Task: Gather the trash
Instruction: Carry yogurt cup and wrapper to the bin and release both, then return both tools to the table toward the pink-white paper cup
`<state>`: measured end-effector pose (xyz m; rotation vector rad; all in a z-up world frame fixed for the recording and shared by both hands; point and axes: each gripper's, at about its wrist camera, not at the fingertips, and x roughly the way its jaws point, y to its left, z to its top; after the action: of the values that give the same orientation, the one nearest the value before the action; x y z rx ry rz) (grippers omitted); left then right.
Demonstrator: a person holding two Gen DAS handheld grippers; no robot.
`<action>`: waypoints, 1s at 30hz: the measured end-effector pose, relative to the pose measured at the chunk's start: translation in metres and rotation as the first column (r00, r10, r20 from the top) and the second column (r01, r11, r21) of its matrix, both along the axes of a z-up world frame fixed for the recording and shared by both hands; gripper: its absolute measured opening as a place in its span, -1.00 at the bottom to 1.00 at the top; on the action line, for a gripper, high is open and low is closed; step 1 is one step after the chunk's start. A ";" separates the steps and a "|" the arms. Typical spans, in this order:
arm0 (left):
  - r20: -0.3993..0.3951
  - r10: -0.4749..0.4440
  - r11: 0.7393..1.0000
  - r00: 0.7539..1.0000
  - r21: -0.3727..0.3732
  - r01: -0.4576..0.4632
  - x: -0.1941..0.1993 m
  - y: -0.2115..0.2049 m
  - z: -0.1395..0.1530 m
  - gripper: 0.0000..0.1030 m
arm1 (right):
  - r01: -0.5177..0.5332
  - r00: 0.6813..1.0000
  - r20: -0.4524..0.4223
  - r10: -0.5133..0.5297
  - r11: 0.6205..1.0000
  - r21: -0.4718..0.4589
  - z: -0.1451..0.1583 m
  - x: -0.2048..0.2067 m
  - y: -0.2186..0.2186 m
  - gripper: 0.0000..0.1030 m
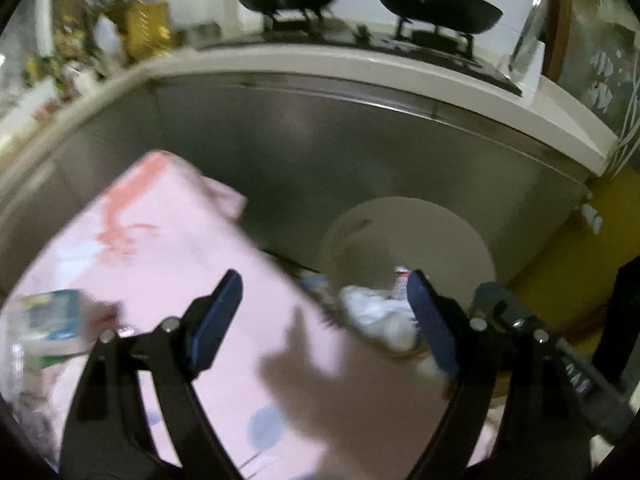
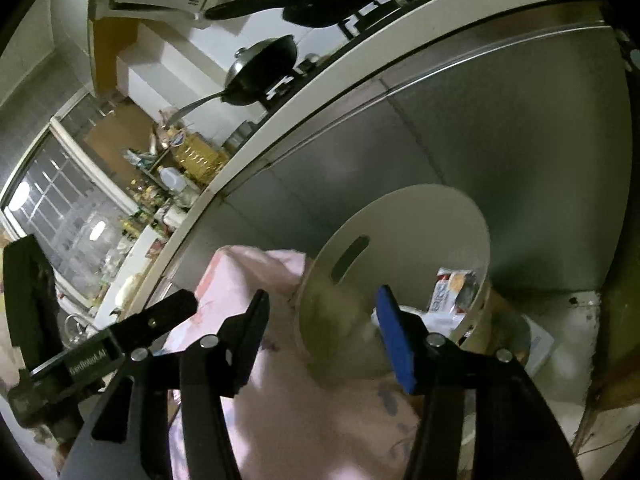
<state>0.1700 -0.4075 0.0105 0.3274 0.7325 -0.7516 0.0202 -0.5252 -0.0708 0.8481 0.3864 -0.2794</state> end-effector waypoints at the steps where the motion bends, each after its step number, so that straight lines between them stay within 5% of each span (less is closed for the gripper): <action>1: 0.023 0.020 1.000 1.000 0.001 -0.020 -0.004 0.014 0.004 0.57 | -0.010 1.000 0.005 0.010 1.000 0.000 0.002 -0.002 0.006 0.04; 11: 0.141 0.203 0.979 0.969 -0.014 -0.203 -0.033 0.123 0.028 0.57 | -0.135 0.991 0.012 0.135 0.990 -0.041 0.034 0.002 0.080 0.04; 18: 0.155 0.310 0.951 0.938 -0.052 -0.305 -0.041 0.202 0.041 0.57 | -0.220 0.975 0.010 0.222 0.972 -0.088 0.058 0.011 0.136 0.04; 30: 0.137 0.508 0.860 0.850 -0.130 -0.493 -0.041 0.333 0.041 0.57 | -0.366 0.930 -0.052 0.363 0.913 -0.182 0.083 0.036 0.222 0.04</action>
<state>0.1294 -0.0744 0.0514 0.1024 0.5856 -0.2517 0.0561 -0.3031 0.0121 0.5719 0.5172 0.0253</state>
